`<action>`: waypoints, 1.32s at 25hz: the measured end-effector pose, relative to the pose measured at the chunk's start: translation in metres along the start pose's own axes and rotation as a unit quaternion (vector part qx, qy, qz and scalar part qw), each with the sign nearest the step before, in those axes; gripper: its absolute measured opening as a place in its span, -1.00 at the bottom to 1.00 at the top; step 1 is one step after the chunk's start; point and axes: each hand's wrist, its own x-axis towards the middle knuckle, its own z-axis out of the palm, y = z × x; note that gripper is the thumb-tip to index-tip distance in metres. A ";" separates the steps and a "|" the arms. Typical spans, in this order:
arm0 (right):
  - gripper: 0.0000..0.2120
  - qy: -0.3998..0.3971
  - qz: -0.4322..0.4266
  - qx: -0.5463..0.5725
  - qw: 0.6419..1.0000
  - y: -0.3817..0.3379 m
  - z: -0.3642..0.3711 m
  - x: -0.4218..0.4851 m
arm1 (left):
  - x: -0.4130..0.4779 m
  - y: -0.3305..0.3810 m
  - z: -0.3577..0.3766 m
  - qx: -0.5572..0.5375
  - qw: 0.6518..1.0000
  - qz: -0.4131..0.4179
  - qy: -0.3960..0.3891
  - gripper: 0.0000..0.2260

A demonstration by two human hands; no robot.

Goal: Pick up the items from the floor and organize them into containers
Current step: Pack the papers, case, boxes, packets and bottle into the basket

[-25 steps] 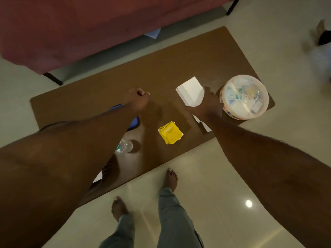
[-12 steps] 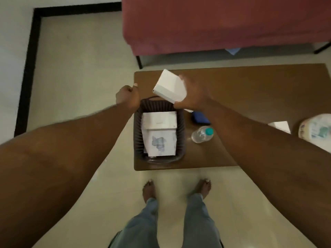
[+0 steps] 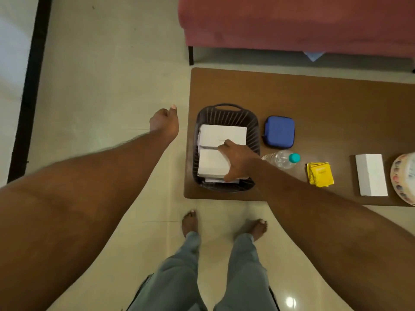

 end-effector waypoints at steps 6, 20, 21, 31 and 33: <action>-0.07 0.017 0.047 -0.072 0.996 0.000 0.047 0.030 | 0.012 -0.020 0.019 0.021 1.000 0.001 -0.019 -0.49; -0.82 0.343 0.051 0.133 0.928 0.058 -0.075 -0.017 | -0.027 0.118 0.047 0.011 0.985 0.117 0.124 -0.64; -0.83 0.366 0.073 0.151 0.916 0.073 -0.087 -0.029 | -0.037 0.134 0.059 0.007 0.983 0.136 0.121 -0.65; -0.67 0.366 0.406 0.275 0.791 0.346 -0.002 -0.195 | -0.132 0.268 0.292 0.041 0.972 0.218 -0.082 -0.69; -0.48 0.316 0.470 0.291 0.771 0.387 0.033 -0.218 | -0.152 0.277 0.348 0.060 0.962 0.227 -0.142 -0.70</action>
